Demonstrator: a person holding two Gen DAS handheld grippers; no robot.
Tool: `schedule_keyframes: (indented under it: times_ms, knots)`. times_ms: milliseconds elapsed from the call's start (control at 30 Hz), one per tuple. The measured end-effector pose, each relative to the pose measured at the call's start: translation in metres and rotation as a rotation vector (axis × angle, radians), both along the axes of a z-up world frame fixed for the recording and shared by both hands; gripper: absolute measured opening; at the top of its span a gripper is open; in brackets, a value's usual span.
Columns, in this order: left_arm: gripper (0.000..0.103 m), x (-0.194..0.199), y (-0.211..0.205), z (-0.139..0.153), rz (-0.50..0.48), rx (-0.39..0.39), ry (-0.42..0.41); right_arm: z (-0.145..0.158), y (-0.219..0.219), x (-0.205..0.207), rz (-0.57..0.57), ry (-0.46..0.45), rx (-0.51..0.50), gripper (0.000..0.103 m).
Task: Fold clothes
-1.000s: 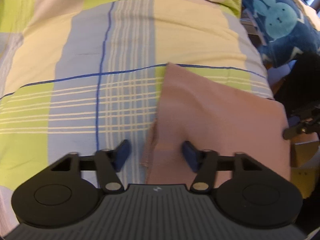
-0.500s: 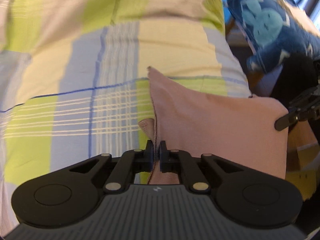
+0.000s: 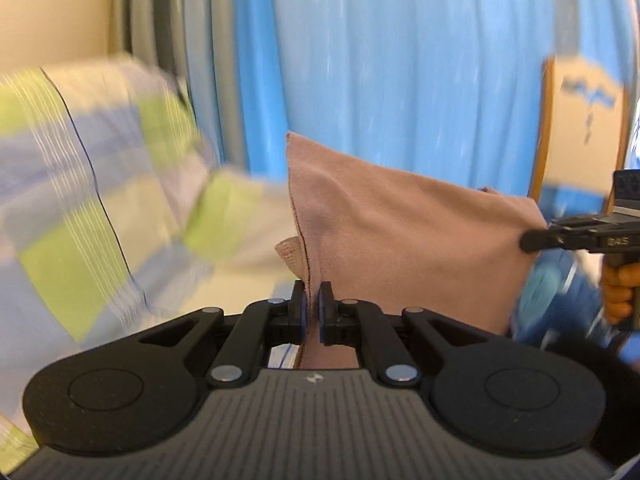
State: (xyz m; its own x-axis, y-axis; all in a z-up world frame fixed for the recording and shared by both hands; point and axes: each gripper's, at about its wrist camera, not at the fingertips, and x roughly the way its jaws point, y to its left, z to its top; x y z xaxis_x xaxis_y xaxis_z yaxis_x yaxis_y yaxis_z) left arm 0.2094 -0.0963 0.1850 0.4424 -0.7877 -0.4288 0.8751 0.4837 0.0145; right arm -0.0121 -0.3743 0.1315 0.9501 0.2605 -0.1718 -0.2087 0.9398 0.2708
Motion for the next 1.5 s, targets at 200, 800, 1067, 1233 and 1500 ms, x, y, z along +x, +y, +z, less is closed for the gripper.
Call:
schedule_keyframes:
  times_ms: [200, 800, 1067, 1233, 1500]
  knots:
    - [0.003, -0.056, 0.057, -0.015, 0.063, -0.1, 0.003, 0.014, 0.051, -0.032, 0.079, -0.085, -0.215, 0.005]
    - [0.003, -0.078, 0.101, -0.177, 0.23, 0.019, 0.379, -0.118, 0.082, 0.025, 0.199, 0.384, -0.081, 0.005]
    - [0.005, -0.001, 0.06, -0.226, 0.282, 0.173, 0.476, -0.19, 0.044, 0.104, 0.123, 0.657, 0.216, 0.017]
    - [0.016, 0.006, 0.064, -0.228, 0.26, 0.129, 0.507, -0.207, 0.027, 0.099, 0.09, 0.642, 0.367, 0.028]
    - [0.006, 0.032, 0.066, -0.23, 0.351, -0.002, 0.575, -0.236, 0.002, 0.099, -0.018, 0.648, 0.756, 0.013]
